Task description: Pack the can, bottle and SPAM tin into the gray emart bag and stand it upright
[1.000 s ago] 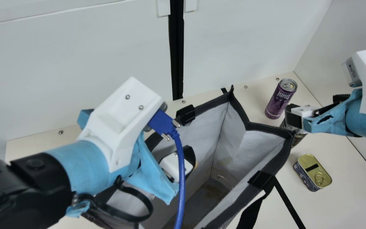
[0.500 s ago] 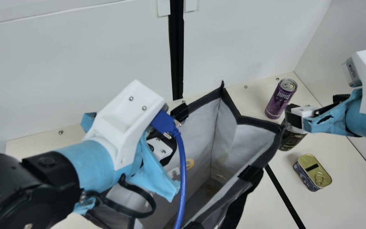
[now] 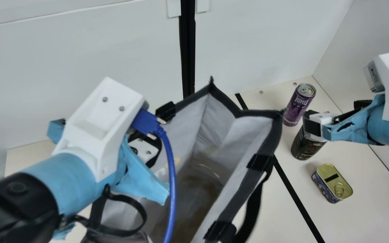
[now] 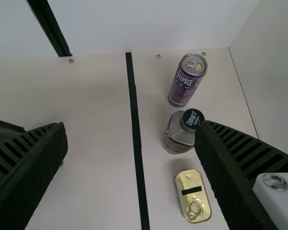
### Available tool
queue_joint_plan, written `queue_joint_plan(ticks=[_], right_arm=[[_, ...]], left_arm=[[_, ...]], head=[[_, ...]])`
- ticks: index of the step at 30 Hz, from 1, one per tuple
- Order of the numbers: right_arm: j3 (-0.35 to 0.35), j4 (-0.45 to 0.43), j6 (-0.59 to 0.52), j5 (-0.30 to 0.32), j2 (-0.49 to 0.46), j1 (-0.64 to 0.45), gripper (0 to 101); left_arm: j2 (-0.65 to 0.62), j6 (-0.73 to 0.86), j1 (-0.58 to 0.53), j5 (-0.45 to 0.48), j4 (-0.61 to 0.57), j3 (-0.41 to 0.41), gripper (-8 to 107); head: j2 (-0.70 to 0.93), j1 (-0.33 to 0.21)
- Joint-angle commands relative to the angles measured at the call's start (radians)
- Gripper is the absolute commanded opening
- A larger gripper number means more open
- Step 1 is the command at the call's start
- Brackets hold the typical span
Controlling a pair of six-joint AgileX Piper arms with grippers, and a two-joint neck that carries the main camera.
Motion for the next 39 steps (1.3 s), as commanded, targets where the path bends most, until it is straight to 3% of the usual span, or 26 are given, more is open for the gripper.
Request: queue_joint_plan(ticks=[1, 13, 28, 39], right_arm=[[0.0, 0.0, 0.0, 0.0, 0.0, 0.0, 95], [0.0, 0.0, 0.0, 0.0, 0.0, 0.0, 95], [0.0, 0.0, 0.0, 0.0, 0.0, 0.0, 95], [0.0, 0.0, 0.0, 0.0, 0.0, 0.0, 95]], left_arm=[[-0.011, -0.023, -0.002, -0.002, 0.051, 0.005, -8], [-0.076, -0.127, 0.002, -0.002, 0.252, 0.073, -8], [-0.134, -0.288, 0.02, -0.002, 0.574, 0.219, -8], [-0.141, -0.32, -0.009, -0.002, 0.782, 0.274, -8]], head=[[-0.002, -0.023], [-0.002, -0.023], [-0.002, -0.023], [-0.002, -0.023]])
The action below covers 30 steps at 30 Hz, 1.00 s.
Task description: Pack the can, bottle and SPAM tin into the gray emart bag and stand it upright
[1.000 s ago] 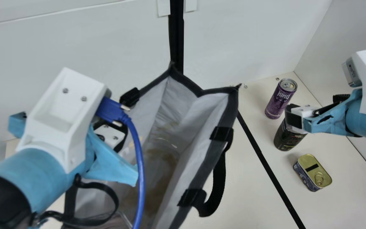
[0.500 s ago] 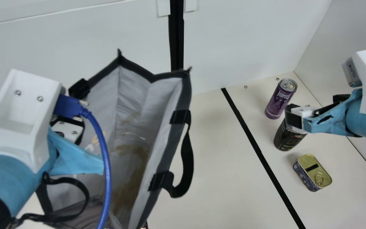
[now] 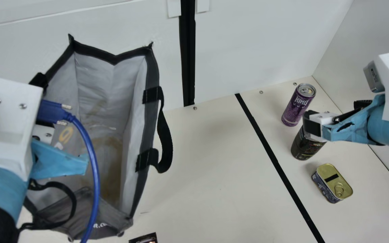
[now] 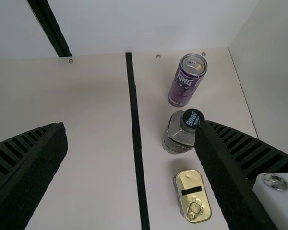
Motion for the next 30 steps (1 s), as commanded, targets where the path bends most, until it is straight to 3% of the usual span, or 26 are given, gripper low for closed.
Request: queue_joint_plan(ticks=[1, 9, 16, 30], right_arm=[[0.0, 0.0, 0.0, 0.0, 0.0, 0.0, 95], [0.0, 0.0, 0.0, 0.0, 0.0, 0.0, 95], [0.0, 0.0, 0.0, 0.0, 0.0, 0.0, 95], [0.0, 0.0, 0.0, 0.0, 0.0, 0.0, 95]], left_arm=[[0.002, 0.005, -0.013, 0.001, 0.056, 0.007, -8], [0.017, 0.033, -0.064, 0.001, 0.153, 0.039, -8], [0.028, 0.028, -0.097, 0.001, 0.171, 0.089, -8], [0.043, -0.051, -0.139, 0.001, 0.039, 0.202, -8]], head=[[-0.002, -0.023], [-0.002, -0.023], [-0.002, -0.023], [-0.002, -0.023]])
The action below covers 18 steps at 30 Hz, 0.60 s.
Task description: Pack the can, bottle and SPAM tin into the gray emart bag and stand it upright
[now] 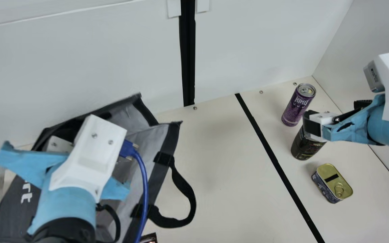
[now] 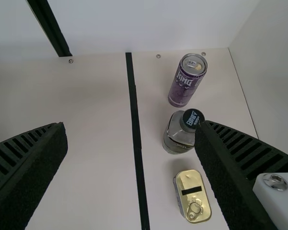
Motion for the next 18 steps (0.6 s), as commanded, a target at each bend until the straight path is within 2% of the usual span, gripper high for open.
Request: queue_joint_plan(ticks=[1, 9, 18], right_arm=[[0.0, 0.0, 0.0, 0.0, 0.0, 0.0, 95], [0.0, 0.0, 0.0, 0.0, 0.0, 0.0, 95], [0.0, 0.0, 0.0, 0.0, 0.0, 0.0, 95]], left_arm=[[0.001, -0.014, -0.007, 0.001, -0.031, 0.008, -8], [0.006, -0.068, -0.029, 0.001, -0.153, 0.01, -8], [0.011, -0.089, -0.016, 0.001, -0.331, -0.034, -8]], head=[[-0.001, -0.023], [-0.001, -0.023], [-0.001, -0.023]])
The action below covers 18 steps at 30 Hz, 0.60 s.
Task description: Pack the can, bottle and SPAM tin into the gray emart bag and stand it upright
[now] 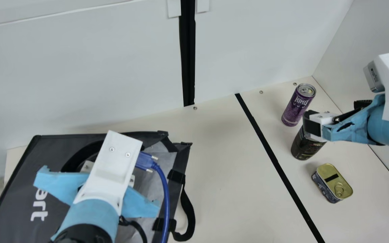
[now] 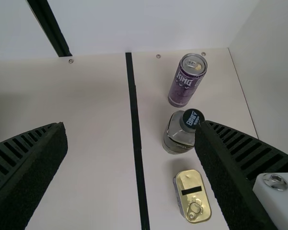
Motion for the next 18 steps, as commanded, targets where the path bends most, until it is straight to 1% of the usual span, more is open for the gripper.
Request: queue_joint_plan(ticks=[1, 7, 18], right_arm=[[0.0, 0.0, 0.0, 0.0, 0.0, 0.0, 95], [0.0, 0.0, 0.0, 0.0, 0.0, 0.0, 95], [0.0, 0.0, 0.0, 0.0, 0.0, 0.0, 95]], left_arm=[[0.002, 0.001, 0.01, 0.0, -0.064, -0.012, -8], [-0.004, 0.015, 0.077, -0.059, -0.195, 0.005, -8], [-0.028, 0.092, 0.22, -0.2, -0.441, 0.082, -8]], head=[[-0.001, -0.023], [-0.001, -0.023], [-0.001, -0.023]])
